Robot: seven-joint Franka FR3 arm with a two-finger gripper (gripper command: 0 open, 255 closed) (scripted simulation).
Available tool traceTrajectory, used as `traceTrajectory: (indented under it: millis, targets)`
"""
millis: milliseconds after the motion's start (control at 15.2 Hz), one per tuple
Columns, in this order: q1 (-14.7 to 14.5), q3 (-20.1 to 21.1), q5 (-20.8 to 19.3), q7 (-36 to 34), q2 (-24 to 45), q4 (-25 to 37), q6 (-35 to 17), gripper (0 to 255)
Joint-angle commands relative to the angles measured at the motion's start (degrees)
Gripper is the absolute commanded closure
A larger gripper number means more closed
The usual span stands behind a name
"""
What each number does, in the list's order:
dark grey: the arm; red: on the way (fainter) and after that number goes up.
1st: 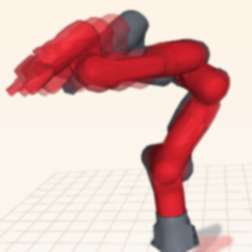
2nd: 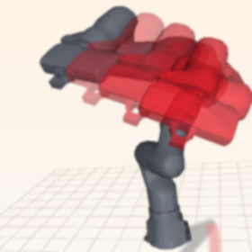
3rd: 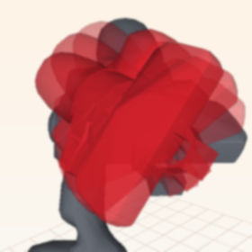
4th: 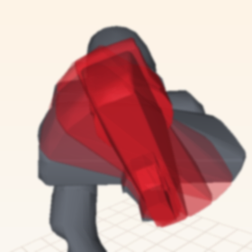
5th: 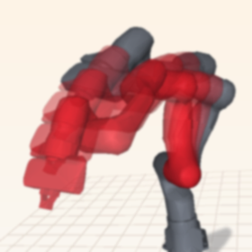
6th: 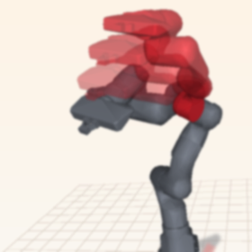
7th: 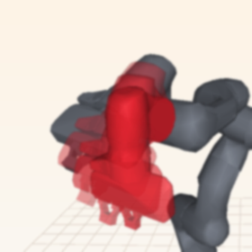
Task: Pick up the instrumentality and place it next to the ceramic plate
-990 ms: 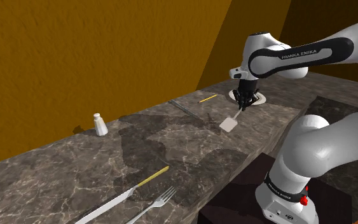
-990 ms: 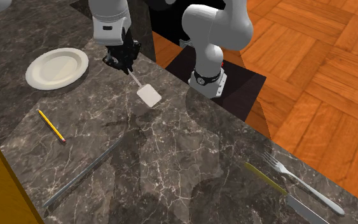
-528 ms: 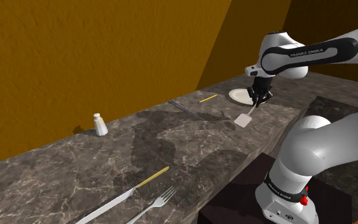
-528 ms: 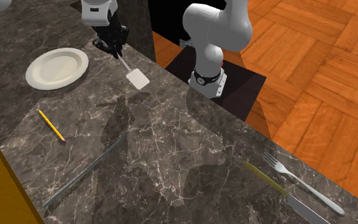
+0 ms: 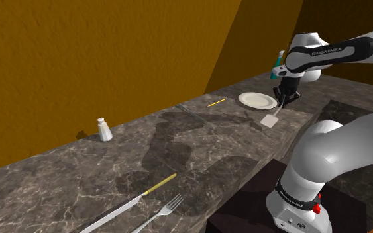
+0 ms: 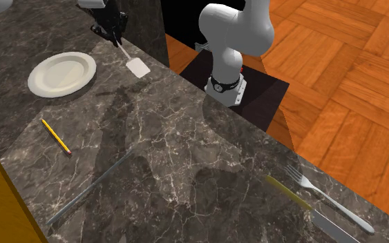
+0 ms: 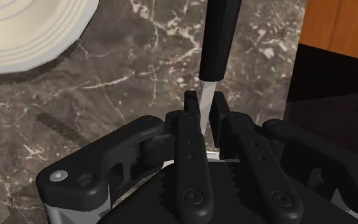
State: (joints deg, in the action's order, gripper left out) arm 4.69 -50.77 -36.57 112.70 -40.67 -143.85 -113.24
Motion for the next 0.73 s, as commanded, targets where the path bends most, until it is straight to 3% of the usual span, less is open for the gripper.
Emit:
traceTrajectory:
  millis: [0, 330, 660]
  targets:
    - [-0.5, -3.1, -0.5, 3.0, 1.5, 2.4, -0.5, 255]
    - [-4.0, -12.3, -0.2, 10.6, 6.1, 9.7, -1.8, 255]
    - [-11.5, -24.4, 1.6, 18.3, 10.6, 18.3, -2.9, 255]
